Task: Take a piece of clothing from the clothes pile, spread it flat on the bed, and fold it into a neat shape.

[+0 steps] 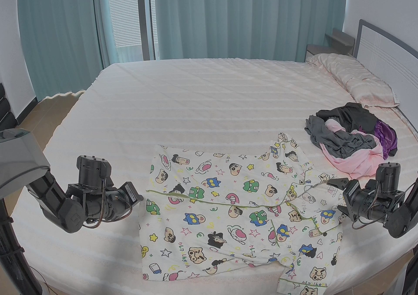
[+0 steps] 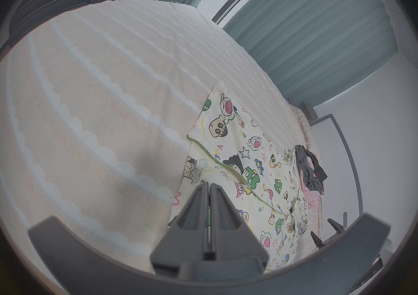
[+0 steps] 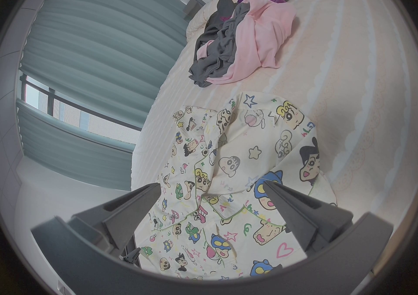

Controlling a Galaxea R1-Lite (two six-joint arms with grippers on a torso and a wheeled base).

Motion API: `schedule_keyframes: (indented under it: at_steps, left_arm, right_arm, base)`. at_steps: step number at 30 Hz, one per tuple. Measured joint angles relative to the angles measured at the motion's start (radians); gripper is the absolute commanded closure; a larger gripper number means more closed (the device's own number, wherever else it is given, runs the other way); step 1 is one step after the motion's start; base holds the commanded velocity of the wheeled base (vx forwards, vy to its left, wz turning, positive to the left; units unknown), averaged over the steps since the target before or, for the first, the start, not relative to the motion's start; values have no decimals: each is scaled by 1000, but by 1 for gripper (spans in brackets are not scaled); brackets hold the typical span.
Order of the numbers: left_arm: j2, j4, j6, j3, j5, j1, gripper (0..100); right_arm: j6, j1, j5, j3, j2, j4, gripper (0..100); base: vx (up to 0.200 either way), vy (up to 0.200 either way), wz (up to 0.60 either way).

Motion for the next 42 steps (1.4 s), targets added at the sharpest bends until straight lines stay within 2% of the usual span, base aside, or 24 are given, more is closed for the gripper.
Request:
schedule_keyframes:
  at_steps: [4,5,12,18,24,34,42]
  left_arm:
    - [26,0,4,-11,0,4,100]
    - [32,1,4,-13,1,6,0]
    - [47,8,3,-30,9,36,0]
    - [32,11,1,-19,5,94,0]
    - [-13,9,-22,84,-5,104,0]
    - [-157,2,-177,290,-36,8,0]
    - [-211,3,-249,348,-40,-92,0]
  right_arm:
    - [0,0,0,1,0,0,0]
    - [-1,0,0,1,0,0,0]
    - [-1,0,0,1,0,0,0]
    - [-21,10,-8,9,-5,0,0]
    - [-60,36,-58,23,-11,1,0]
    - [-99,73,-96,48,-12,2,0]
    - [-101,78,-100,53,-12,3,0]
  base:
    - [0,0,0]
    - [0,0,0]
    - [0,0,0]
    - [0,0,0]
    - [0,0,0]
    - [-200,0,0]
    - [-200,0,0]
